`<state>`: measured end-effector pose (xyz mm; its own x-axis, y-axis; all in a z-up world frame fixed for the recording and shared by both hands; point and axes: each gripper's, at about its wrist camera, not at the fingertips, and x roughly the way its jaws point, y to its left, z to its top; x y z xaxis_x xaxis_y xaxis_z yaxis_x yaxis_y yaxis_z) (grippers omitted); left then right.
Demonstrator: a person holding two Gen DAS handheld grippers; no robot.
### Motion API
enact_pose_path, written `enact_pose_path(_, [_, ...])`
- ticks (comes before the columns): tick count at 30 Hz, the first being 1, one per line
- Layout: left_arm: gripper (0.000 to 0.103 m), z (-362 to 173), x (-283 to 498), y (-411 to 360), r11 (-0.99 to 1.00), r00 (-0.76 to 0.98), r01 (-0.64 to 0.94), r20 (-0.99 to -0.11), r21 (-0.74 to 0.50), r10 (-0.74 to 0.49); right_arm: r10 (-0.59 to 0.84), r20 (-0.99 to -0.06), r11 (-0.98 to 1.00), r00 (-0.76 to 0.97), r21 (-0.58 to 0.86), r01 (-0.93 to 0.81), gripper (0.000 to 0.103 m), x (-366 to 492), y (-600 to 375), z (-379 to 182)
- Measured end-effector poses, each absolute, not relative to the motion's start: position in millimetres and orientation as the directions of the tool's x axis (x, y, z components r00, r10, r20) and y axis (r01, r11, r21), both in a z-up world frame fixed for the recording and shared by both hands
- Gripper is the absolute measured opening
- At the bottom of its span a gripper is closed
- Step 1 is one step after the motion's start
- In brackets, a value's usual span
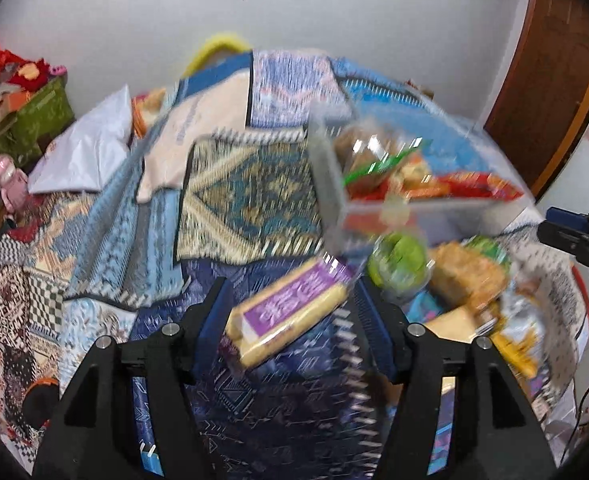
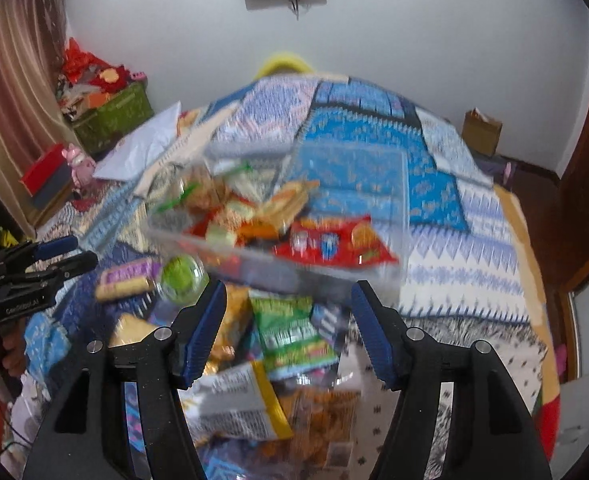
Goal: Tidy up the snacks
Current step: 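Grasp the purple coconut roll with the left gripper while the right grasps the green pea bag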
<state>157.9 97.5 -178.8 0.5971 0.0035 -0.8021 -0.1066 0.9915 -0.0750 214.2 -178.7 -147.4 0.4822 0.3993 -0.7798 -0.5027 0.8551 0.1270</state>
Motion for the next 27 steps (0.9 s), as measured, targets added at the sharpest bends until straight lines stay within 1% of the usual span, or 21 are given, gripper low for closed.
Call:
enact_pose_path(2, [0.066,-194.1,163.4,103.3,0.991,0.565,-0.111,-0.825,-0.079,-0.003,0.385,-0.803,0.858,0.455,0.130,-0.497,0.061,214.7,-180.9,-160.4])
enact_pose_path(7, [0.067,-219.5,177.0,110.3,0.992,0.519,-0.107,-0.855,-0.069,-0.003,0.352,-0.845,0.859,0.403,0.120,-0.499,0.061,218.3,-179.6,-183.8])
enact_pose_path(9, [0.073,-224.1,181.2,108.6,0.993,0.517,-0.081,-0.855,-0.081,-0.028,0.350,-0.855,0.853,0.382,0.122,-0.507,0.061,219.5,-177.6,-189.5])
enact_pose_path(11, [0.075,-227.2,186.6,105.3,0.995,0.513,-0.061,-0.857,-0.081,-0.038,0.350,-0.863,0.849,0.364,0.127,-0.513,0.061,221.9,-174.4,-195.1])
enact_pose_path(19, [0.075,-239.4,207.8,98.9,0.997,0.499,-0.044,-0.866,-0.068,-0.037,0.340,-0.884,0.834,0.322,0.125,-0.537,0.061,232.6,-160.6,-211.9])
enact_pose_path(22, [0.072,-243.3,205.6,99.8,0.994,0.509,-0.059,-0.859,-0.095,-0.052,0.353,-0.880,0.831,0.318,0.139,-0.539,0.061,235.1,-161.7,-213.8])
enact_pose_path(23, [0.070,-243.0,203.8,100.1,0.993,0.514,-0.062,-0.856,-0.100,-0.054,0.358,-0.878,0.830,0.318,0.142,-0.540,0.061,235.0,-162.6,-213.8])
enact_pose_path(24, [0.066,-242.4,201.2,100.3,0.992,0.518,-0.064,-0.854,-0.105,-0.057,0.365,-0.874,0.828,0.319,0.148,-0.541,0.059,235.2,-163.8,-213.6])
enact_pose_path(25, [0.065,-241.2,197.2,100.5,0.991,0.521,-0.071,-0.852,-0.111,-0.059,0.375,-0.873,0.824,0.314,0.159,-0.543,0.052,235.2,-164.1,-213.7])
enact_pose_path(26, [0.063,-240.4,194.2,100.3,0.991,0.522,-0.073,-0.851,-0.115,-0.060,0.383,-0.870,0.823,0.312,0.168,-0.542,0.049,234.7,-165.4,-213.3])
enact_pose_path(27, [0.062,-239.7,191.7,100.2,0.990,0.522,-0.073,-0.850,-0.119,-0.064,0.386,-0.867,0.824,0.314,0.171,-0.539,0.049,234.8,-165.3,-212.7])
